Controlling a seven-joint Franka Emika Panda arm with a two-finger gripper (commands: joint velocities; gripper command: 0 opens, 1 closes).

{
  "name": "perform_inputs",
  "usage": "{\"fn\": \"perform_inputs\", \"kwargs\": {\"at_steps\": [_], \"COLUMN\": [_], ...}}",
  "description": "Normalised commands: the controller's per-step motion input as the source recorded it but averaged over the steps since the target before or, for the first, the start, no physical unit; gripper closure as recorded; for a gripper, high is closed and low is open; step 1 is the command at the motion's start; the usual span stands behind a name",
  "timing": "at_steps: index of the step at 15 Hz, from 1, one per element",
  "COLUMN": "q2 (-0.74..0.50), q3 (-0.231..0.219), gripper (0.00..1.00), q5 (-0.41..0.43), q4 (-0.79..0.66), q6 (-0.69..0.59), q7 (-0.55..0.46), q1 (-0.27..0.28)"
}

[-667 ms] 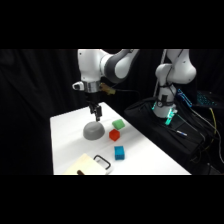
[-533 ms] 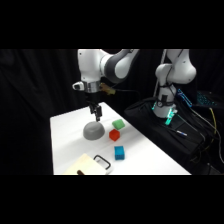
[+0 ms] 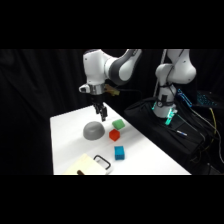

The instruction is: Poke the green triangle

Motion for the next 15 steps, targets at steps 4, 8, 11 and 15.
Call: {"fn": "perform_inputs", "kwargs": {"at_steps": [4, 8, 11, 15], "q2": [-0.48, -0.47, -0.40, -0.30], "q3": [-0.043, -0.050, -0.064, -0.069], "gripper": [0.00, 0.00, 0.00, 0.28], "q5": [0.002, 0.009, -0.029, -0.087], "q4": [-0.50, -0.50, -0.44, -0.37], "q6": [0.17, 0.20, 0.20, 0.25], "q7": [-0.03, -0.03, -0.03, 0.00], "q1": [-0.061, -0.050, -0.060, -0.086]}}
